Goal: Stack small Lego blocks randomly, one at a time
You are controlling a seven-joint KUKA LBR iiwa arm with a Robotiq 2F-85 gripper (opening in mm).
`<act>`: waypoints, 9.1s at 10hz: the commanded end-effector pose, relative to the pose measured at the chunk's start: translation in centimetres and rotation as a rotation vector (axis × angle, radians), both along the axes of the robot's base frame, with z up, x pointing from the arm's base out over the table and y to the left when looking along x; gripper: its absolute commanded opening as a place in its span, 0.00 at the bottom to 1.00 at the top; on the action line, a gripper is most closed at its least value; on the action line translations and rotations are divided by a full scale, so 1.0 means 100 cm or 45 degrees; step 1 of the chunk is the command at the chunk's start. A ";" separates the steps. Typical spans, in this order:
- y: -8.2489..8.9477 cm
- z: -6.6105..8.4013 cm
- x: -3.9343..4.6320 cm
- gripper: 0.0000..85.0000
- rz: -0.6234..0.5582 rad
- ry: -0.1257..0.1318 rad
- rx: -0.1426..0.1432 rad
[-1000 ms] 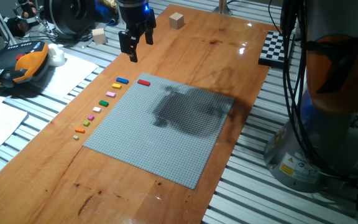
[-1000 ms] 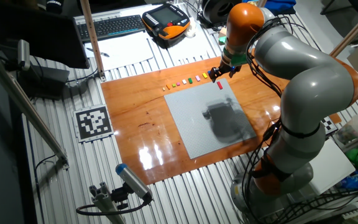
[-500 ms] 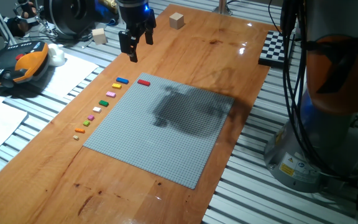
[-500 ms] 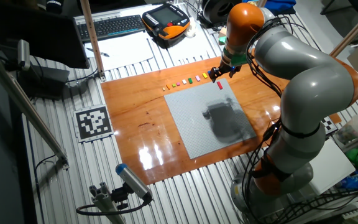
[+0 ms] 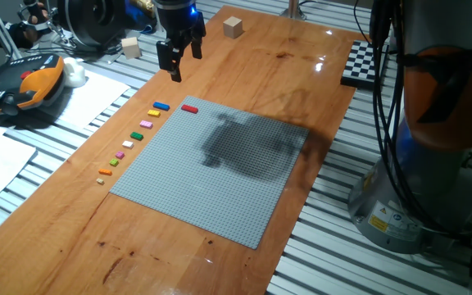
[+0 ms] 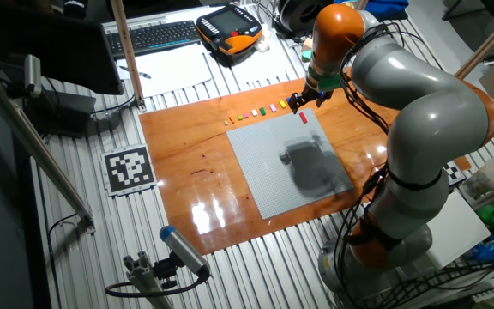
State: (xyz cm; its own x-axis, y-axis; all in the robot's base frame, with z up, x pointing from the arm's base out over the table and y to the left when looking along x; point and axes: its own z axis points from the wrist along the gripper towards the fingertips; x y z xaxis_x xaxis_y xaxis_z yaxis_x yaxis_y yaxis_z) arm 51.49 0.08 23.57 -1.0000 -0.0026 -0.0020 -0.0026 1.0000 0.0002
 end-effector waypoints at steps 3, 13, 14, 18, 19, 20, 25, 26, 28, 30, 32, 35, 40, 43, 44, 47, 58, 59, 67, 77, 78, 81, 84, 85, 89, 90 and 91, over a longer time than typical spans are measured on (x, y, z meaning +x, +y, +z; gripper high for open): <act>0.000 0.000 0.0001 0.00 0.179 0.120 -0.153; 0.000 0.000 0.0001 0.00 0.187 0.123 -0.150; 0.000 0.000 0.0002 0.00 0.179 0.122 -0.151; 0.000 0.000 0.0005 0.00 0.173 0.130 -0.156; 0.000 0.000 0.0005 0.00 0.175 0.130 -0.156; 0.000 0.000 0.0005 0.00 0.177 0.130 -0.156; 0.000 0.000 0.0005 0.00 0.204 0.134 -0.154; 0.000 0.000 0.0005 0.00 0.229 0.137 -0.153; 0.000 0.000 0.0005 0.00 0.235 0.138 -0.153; 0.000 0.000 0.0005 0.00 0.241 0.138 -0.150; 0.000 0.000 0.0005 0.00 0.221 0.107 -0.150; 0.000 0.000 0.0005 0.00 0.189 0.045 -0.078; 0.000 0.000 0.0005 0.00 0.067 0.009 -0.063; 0.000 0.000 0.0005 0.00 0.040 -0.030 -0.110; 0.000 0.000 0.0005 0.00 0.037 -0.053 -0.118; 0.000 0.000 0.0005 0.00 0.068 -0.017 -0.114; -0.030 -0.074 0.1214 0.00 0.226 -0.038 -0.108; -0.030 -0.074 0.1214 0.00 0.223 -0.027 -0.121; -0.038 -0.089 0.1384 0.40 0.183 -0.046 -0.129; -0.059 -0.160 0.1659 0.40 0.187 -0.098 -0.058; -0.060 -0.166 0.1667 0.40 0.185 -0.104 -0.059; -0.063 -0.176 0.1668 0.40 0.136 -0.107 -0.045; -0.063 -0.190 0.1666 0.40 0.120 -0.118 -0.037; -0.063 -0.193 0.1665 0.40 0.122 -0.120 -0.037; -0.064 -0.200 0.1657 0.40 0.124 -0.127 -0.036; -0.065 -0.201 0.1653 0.40 0.124 -0.127 -0.036; -0.065 -0.202 0.1646 0.40 0.116 -0.124 -0.033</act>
